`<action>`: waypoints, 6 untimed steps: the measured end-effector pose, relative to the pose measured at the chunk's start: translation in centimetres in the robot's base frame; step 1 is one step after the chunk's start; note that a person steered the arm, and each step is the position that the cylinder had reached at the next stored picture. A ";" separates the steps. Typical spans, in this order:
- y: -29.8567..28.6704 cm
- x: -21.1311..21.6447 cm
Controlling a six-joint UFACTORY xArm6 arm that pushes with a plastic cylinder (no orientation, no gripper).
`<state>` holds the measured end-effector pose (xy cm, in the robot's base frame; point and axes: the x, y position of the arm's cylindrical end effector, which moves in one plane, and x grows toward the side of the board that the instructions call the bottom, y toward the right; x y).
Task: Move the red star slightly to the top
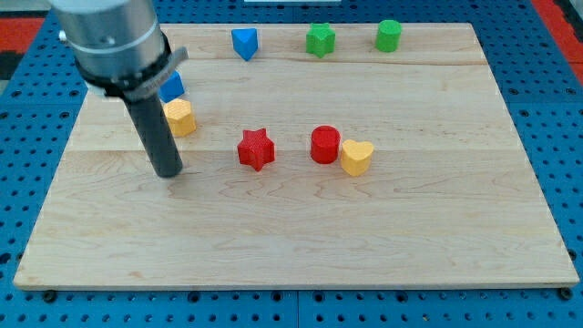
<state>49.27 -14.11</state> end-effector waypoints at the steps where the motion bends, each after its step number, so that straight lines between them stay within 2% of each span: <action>1: 6.7 1.7; 2: 10.7 0.7; 4: 8.4 -1.6; 5: 9.6 -2.3; 6: 12.6 1.1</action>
